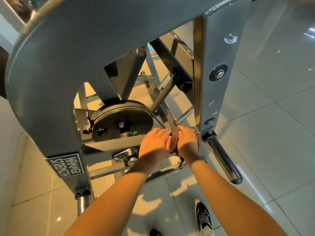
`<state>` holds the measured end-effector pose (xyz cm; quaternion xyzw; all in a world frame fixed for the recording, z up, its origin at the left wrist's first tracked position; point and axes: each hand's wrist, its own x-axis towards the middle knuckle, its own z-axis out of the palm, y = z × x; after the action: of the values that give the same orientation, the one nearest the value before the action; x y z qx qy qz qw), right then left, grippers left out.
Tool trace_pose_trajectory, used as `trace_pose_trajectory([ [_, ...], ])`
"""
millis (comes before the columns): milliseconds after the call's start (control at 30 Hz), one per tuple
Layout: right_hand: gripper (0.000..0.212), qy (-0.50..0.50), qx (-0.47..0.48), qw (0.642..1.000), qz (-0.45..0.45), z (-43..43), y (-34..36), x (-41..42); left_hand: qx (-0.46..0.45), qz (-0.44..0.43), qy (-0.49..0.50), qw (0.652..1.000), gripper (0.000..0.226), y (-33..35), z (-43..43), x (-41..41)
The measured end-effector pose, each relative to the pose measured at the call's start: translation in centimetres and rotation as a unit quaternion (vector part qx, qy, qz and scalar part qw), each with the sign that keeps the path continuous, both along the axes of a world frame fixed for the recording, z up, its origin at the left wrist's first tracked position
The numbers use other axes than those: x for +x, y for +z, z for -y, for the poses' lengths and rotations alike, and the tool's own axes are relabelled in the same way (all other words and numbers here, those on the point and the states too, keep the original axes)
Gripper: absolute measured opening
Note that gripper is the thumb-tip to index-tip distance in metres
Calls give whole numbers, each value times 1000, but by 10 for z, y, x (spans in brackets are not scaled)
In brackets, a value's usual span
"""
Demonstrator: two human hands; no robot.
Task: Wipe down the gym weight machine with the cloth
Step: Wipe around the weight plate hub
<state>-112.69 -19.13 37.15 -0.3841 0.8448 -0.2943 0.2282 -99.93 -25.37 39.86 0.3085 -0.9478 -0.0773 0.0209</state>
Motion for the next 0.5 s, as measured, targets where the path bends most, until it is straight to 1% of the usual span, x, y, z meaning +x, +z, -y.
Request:
trace_pose_trajectory([
  [33, 44, -9, -19, 1000, 20, -2, 2, 2, -3, 1, 2, 1000, 51, 1, -1, 0],
  [100, 65, 17, -77, 995, 65, -14, 7, 12, -11, -17, -2, 1000, 44, 1, -2, 0],
  [133, 65, 25, -100, 991, 87, -19, 10, 14, -9, -25, -4, 1000, 43, 1, -2, 0],
  [167, 49, 32, -127, 985, 108, -24, 16, 15, -4, -33, -2, 999, 42, 0, -2, 0],
  [200, 26, 23, -132, 984, 121, -25, 22, 14, 3, -43, 4, 999, 41, -1, -2, -1],
  [233, 13, 5, -159, 978, 138, -23, 22, 9, 10, -54, 11, 998, 41, 0, -1, -1],
  [300, 17, -46, -196, 973, 116, -18, 13, 0, 17, -65, 26, 997, 40, -1, -1, -1],
  [367, 16, -52, -214, 971, 92, -15, 6, 2, 15, -73, 31, 997, 36, -4, -2, 0],
  [400, 20, -26, -201, 974, 97, -14, 7, 7, 11, -88, 31, 996, 32, -4, -2, 1],
  [433, 26, 10, -195, 972, 130, -13, 2, 12, 15, -108, 36, 993, 28, -3, -2, 2],
  [500, 38, 74, -154, 971, 165, -13, -3, 18, 5, -121, 18, 992, 27, 2, -2, 3],
])
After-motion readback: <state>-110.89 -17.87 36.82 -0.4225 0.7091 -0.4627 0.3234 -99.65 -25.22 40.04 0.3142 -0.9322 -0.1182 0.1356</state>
